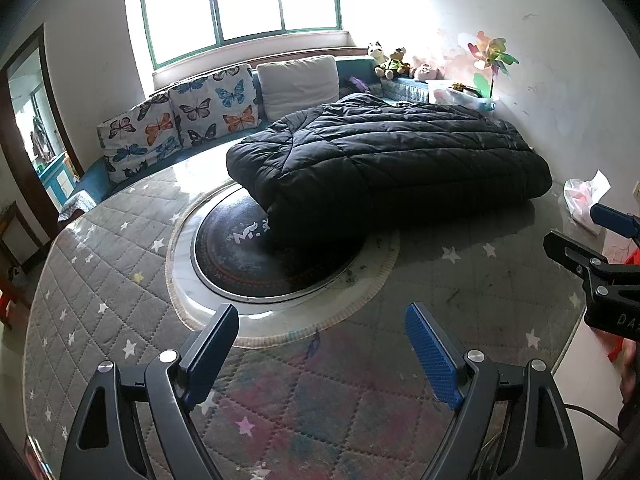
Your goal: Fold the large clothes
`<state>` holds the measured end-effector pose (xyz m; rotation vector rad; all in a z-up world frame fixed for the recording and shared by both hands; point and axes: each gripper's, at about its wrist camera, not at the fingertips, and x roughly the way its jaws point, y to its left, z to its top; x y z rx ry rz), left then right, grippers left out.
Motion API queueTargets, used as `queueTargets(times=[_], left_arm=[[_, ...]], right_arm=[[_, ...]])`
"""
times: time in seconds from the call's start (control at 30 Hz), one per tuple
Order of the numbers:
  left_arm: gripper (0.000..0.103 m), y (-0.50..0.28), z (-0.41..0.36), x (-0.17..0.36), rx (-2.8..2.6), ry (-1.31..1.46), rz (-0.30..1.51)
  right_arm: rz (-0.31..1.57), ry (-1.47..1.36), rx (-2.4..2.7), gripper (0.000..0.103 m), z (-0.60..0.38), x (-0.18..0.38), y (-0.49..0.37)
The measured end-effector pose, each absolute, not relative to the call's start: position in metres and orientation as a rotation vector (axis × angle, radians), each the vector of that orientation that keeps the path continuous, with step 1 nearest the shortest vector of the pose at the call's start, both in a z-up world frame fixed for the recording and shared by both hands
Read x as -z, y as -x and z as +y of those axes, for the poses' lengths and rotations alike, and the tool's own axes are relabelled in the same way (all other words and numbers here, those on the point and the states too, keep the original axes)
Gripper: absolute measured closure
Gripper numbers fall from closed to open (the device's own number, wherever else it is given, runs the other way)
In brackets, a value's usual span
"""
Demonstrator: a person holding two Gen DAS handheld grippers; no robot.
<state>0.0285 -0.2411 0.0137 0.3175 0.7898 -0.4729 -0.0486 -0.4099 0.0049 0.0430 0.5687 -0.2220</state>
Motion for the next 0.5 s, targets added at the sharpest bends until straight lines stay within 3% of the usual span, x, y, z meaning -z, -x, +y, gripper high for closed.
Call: queueTargets(times=[0.5], left_arm=[[0.012,-0.0247,-0.2408,-0.0119,0.479,-0.328,0.789]], right_arm=[[0.566,-0.044,0.223,0.000,-0.4109,-0.0048,0.0497]])
